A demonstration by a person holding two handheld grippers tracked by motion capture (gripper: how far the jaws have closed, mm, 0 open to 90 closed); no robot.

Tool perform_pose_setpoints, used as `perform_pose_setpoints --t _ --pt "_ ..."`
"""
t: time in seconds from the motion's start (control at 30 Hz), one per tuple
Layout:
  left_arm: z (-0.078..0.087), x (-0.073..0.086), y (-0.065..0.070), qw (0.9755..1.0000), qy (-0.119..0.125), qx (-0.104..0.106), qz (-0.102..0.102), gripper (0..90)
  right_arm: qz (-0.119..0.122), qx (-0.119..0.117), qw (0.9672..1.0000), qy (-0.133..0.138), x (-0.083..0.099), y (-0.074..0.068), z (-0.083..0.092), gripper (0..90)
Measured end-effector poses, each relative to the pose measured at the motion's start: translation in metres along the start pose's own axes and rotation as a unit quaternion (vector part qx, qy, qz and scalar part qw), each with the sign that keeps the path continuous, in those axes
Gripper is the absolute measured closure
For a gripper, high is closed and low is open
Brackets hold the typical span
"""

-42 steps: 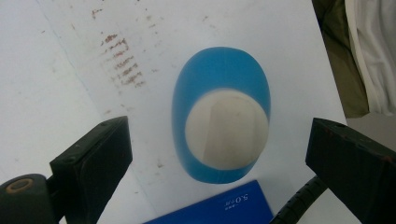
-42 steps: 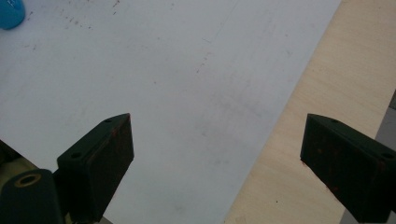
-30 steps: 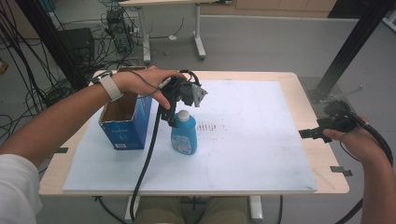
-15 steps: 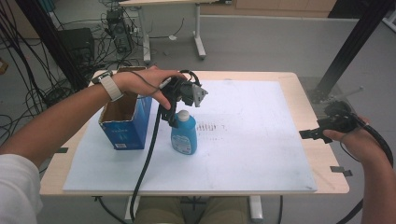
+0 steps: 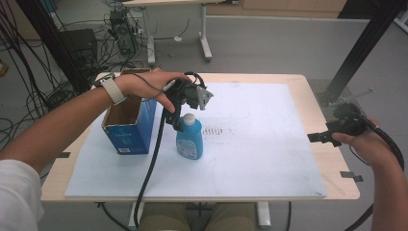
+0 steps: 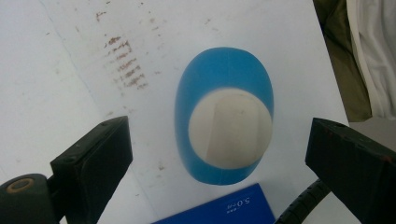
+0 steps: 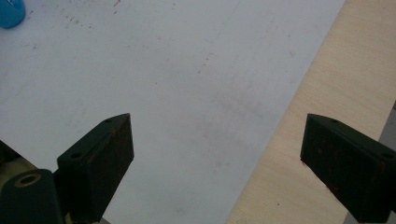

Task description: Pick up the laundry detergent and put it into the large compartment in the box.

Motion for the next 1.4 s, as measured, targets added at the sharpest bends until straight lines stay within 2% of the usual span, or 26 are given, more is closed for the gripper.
perform_pose_setpoints --t 0.57,1.4 --pt "-0.007 0.0 0.001 1.0 0.005 -0.001 0.0 7.8 -0.002 -0.002 1.0 0.0 0.0 -0.001 -0.001 9.5" --pt "-0.033 -0.013 0.001 1.0 -0.004 0.004 -0.003 7.8 -0.003 -0.003 1.0 0.002 0.003 -0.003 -0.005 9.5"
Point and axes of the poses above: each handheld gripper's, and its own axes: z roughly backward along the jaws, x roughly out of its underside, y roughly to its right, the point moved 1 cm from there along -z, roughly forward along the jaws, and after that the axes turned 15 degrees about -y, right-handed, at the moved point
